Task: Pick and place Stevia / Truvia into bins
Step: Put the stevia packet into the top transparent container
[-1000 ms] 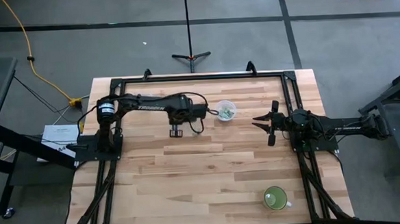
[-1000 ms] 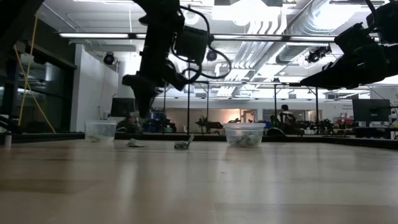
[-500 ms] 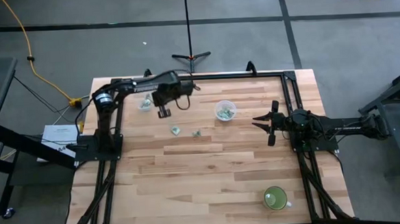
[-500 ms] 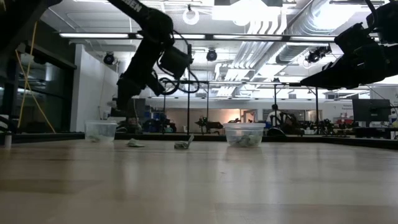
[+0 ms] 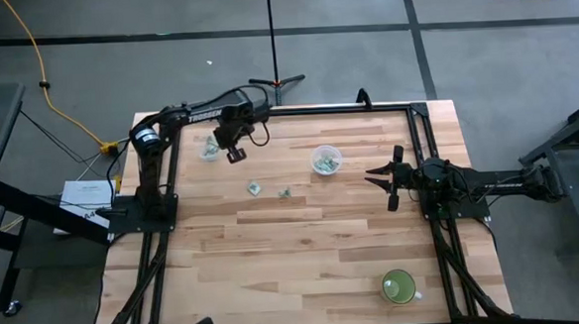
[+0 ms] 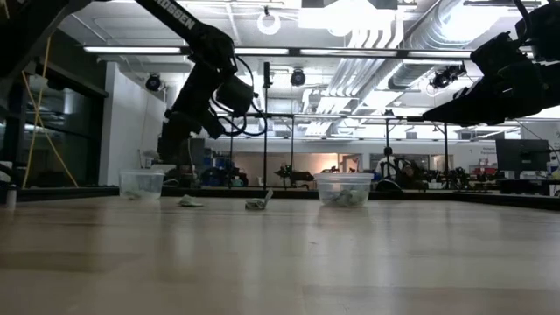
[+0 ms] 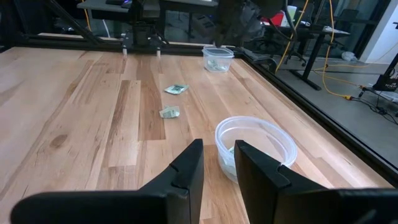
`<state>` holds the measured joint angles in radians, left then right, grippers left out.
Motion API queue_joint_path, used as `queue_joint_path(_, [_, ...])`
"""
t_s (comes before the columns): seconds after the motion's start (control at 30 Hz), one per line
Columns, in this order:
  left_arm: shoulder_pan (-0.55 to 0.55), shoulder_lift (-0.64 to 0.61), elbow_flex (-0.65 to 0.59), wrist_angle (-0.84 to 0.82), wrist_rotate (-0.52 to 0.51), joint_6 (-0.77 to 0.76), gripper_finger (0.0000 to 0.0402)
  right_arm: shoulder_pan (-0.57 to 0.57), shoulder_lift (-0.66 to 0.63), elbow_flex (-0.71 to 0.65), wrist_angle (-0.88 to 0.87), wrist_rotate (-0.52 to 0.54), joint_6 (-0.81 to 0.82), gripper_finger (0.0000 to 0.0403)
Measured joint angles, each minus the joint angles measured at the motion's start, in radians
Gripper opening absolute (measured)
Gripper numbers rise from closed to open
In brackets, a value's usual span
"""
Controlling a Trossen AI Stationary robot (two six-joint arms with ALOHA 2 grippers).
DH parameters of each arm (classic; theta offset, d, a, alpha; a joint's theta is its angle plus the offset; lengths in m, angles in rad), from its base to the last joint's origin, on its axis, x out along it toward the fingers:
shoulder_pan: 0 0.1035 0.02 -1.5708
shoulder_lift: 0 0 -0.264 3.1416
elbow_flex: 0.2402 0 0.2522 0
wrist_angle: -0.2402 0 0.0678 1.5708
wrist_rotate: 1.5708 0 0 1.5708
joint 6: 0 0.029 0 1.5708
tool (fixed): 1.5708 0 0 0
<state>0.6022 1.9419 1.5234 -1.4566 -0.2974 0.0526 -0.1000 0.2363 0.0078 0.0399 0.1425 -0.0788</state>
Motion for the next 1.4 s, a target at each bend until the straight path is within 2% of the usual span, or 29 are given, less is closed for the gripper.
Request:
queue_joint_path(0.07, [0.000, 0.000, 0.000, -0.027, -0.029, -0.006, 0.0043, 0.000, 0.000, 0.000, 0.000, 0.000, 0.000, 0.0083])
queue_joint_path(0.17, [0.000, 0.000, 0.000, -0.036, -0.095, -0.039, 0.0086, 0.000, 0.000, 0.000, 0.000, -0.001, 0.000, 0.0083])
queue_joint_path(0.33, [0.000, 0.000, 0.000, -0.036, -0.101, -0.057, 0.0154, 0.000, 0.000, 0.000, -0.001, -0.002, 0.000, 0.0083])
queue_joint_path(0.4, [-0.004, -0.001, 0.001, -0.035, -0.070, -0.058, 0.0175, 0.000, 0.000, 0.000, -0.001, -0.002, 0.000, 0.0083])
queue_joint_path(0.5, [-0.019, -0.006, 0.006, -0.016, 0.073, -0.062, 0.0194, 0.000, 0.000, 0.000, -0.001, -0.003, 0.000, 0.0083])
queue_joint_path(0.6, [-0.064, -0.025, 0.000, 0.077, 0.207, -0.061, 0.0197, 0.000, 0.000, 0.000, -0.001, -0.003, 0.000, 0.0083])
queue_joint_path(0.7, [-0.139, -0.027, -0.003, 0.178, 0.264, -0.025, 0.0189, 0.000, 0.000, 0.000, -0.001, -0.003, 0.000, 0.0083])
queue_joint_path(0.8, [-0.231, -0.027, -0.003, 0.275, 0.291, 0.035, 0.0177, 0.000, 0.000, 0.000, -0.002, -0.003, 0.000, 0.0083])
queue_joint_path(1.0, [-0.402, -0.020, -0.039, 0.405, 0.258, 0.074, 0.0168, 0.000, 0.000, 0.000, -0.002, -0.003, 0.000, 0.0083])
queue_joint_path(1.07, [-0.421, -0.021, -0.058, 0.416, 0.228, 0.036, 0.0168, 0.000, 0.000, 0.000, -0.002, -0.003, 0.000, 0.0083])
queue_joint_path(1.17, [-0.415, -0.020, -0.089, 0.391, 0.197, -0.097, 0.0168, 0.000, 0.000, 0.000, -0.002, -0.003, 0.000, 0.0083])
queue_joint_path(1.27, [-0.382, -0.020, -0.118, 0.355, 0.219, -0.247, 0.0168, 0.000, 0.000, 0.000, -0.002, -0.003, 0.000, 0.0083])
queue_joint_path(1.4, [-0.336, -0.020, -0.168, 0.367, 0.269, -0.351, 0.0172, 0.000, 0.000, 0.000, 0.000, -0.003, 0.000, 0.0083])
